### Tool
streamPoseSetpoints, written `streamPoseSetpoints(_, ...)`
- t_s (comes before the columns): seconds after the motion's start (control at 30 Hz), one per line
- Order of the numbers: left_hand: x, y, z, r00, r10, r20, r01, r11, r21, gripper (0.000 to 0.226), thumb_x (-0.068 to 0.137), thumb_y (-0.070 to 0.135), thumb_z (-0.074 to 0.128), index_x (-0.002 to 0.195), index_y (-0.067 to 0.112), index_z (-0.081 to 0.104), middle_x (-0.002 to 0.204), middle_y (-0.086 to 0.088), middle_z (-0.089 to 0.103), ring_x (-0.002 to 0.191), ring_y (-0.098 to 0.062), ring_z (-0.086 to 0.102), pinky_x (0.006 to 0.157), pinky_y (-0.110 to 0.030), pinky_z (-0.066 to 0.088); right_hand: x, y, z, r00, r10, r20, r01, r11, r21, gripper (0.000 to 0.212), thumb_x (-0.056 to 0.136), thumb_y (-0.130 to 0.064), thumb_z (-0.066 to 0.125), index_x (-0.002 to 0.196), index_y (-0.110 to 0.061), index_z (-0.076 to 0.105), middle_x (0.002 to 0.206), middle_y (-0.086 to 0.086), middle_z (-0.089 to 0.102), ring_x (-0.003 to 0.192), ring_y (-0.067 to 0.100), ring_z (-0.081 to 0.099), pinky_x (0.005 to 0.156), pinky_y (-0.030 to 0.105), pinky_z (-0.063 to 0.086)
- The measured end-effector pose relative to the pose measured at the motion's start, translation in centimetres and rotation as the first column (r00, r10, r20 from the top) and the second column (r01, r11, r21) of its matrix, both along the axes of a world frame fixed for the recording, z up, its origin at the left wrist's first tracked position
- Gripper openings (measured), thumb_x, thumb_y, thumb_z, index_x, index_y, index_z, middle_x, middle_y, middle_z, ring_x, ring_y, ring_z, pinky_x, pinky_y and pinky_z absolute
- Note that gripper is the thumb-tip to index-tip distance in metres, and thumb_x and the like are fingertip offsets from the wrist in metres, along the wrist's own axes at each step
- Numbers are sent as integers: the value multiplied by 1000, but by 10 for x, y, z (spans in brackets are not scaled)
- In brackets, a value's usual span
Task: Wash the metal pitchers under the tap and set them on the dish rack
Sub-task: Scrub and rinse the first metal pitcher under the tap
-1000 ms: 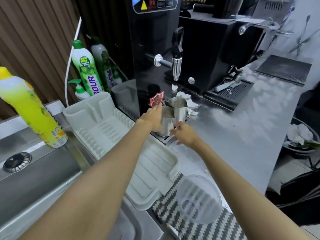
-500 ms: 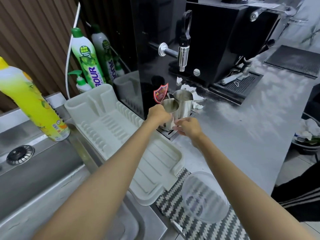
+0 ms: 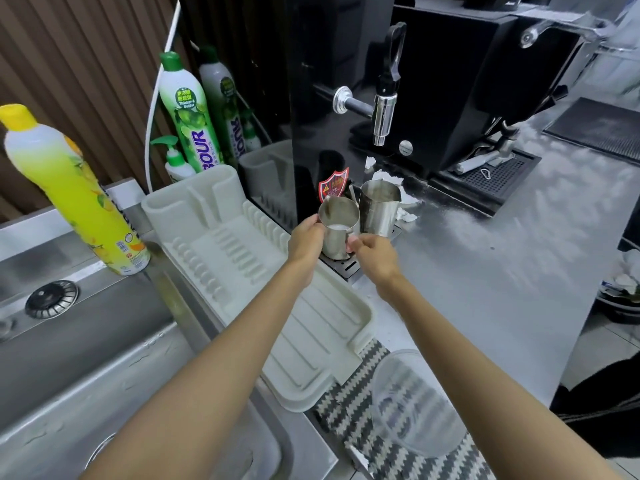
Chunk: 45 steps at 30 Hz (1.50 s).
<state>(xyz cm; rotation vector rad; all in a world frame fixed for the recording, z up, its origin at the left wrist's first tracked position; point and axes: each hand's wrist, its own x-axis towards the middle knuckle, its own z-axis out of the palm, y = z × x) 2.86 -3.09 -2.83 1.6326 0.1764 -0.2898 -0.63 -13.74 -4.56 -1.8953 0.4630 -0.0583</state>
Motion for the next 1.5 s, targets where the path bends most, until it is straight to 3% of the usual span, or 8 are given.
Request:
streamPoseSetpoints(0.23, -27, 46, 9, 988, -13, 156, 33, 992, -122, 43, 93, 24, 54, 135, 19, 48, 126, 10, 57, 113, -2, 53, 95, -14, 42, -9, 5, 19, 976, 198, 89, -190, 978, -90, 29, 92, -30, 54, 71, -16, 68, 84, 16, 69, 79, 21, 56, 91, 50, 47)
streamPoseSetpoints(0.37, -48, 91, 21, 979, 116, 167, -77, 972, -222, 42, 92, 24, 56, 133, 19, 49, 117, 16, 55, 106, 3, 51, 95, -16, 39, -11, 36, 49, 914, 389, 116, -369, 915, -163, 26, 92, -30, 55, 71, -29, 70, 91, 5, 74, 87, 23, 64, 92, 47, 49)
streamPoseSetpoints(0.53, -76, 168, 28, 939, 305, 161, -255, 928, -271, 43, 91, 19, 56, 133, 16, 49, 128, 4, 57, 111, -1, 51, 105, -22, 37, -15, 113, 74, 797, 590, 129, -580, 807, -107, 23, 93, -18, 55, 75, -21, 69, 92, 11, 71, 86, 19, 60, 89, 37, 51)
streamPoseSetpoints(0.7, -123, 250, 22, 886, 438, 151, -405, 891, -206, 47, 92, 12, 53, 137, 7, 42, 136, -8, 51, 124, -13, 48, 113, -34, 32, -31, 203, 67, 734, 662, 149, -647, 749, -141, 31, 90, -14, 58, 62, -27, 60, 88, 2, 64, 90, 26, 63, 96, 46, 47)
streamPoseSetpoints(0.93, -177, 333, -2, 809, 565, 163, -561, 824, -74, 52, 90, 17, 58, 138, 11, 42, 135, 0, 52, 115, -4, 48, 97, -15, 40, -55, 298, 27, 579, 805, 129, -807, 588, -44, 22, 89, -18, 60, 69, -28, 64, 122, 8, 64, 109, 18, 61, 100, 46, 47)
streamPoseSetpoints(1.03, -190, 355, -10, 794, 584, 168, -586, 809, -47, 44, 92, 20, 53, 136, 12, 45, 125, 7, 53, 115, -4, 49, 91, -9, 42, -63, 321, 21, 579, 805, 128, -813, 582, 24, 24, 90, -13, 58, 68, -22, 64, 123, 9, 64, 108, 20, 62, 99, 42, 49)
streamPoseSetpoints(1.2, -188, 386, -21, 724, 688, 49, -679, 723, -123, 40, 97, 30, 43, 128, 7, 53, 120, -2, 57, 115, -13, 51, 102, -30, 36, -61, 340, 9, 599, 791, 123, -800, 598, 49, 27, 88, -12, 60, 64, -22, 65, 109, 12, 70, 99, 19, 65, 96, 44, 51)
streamPoseSetpoints(1.5, -122, 433, -41, 645, 763, 32, -756, 632, 170, 50, 89, 28, 59, 133, 8, 48, 136, -9, 52, 123, -21, 50, 100, -26, 36, -56, 354, 1, 682, 713, 161, -731, 663, 162, 24, 87, -19, 61, 64, -17, 67, 84, 4, 71, 85, 21, 68, 90, 40, 54)
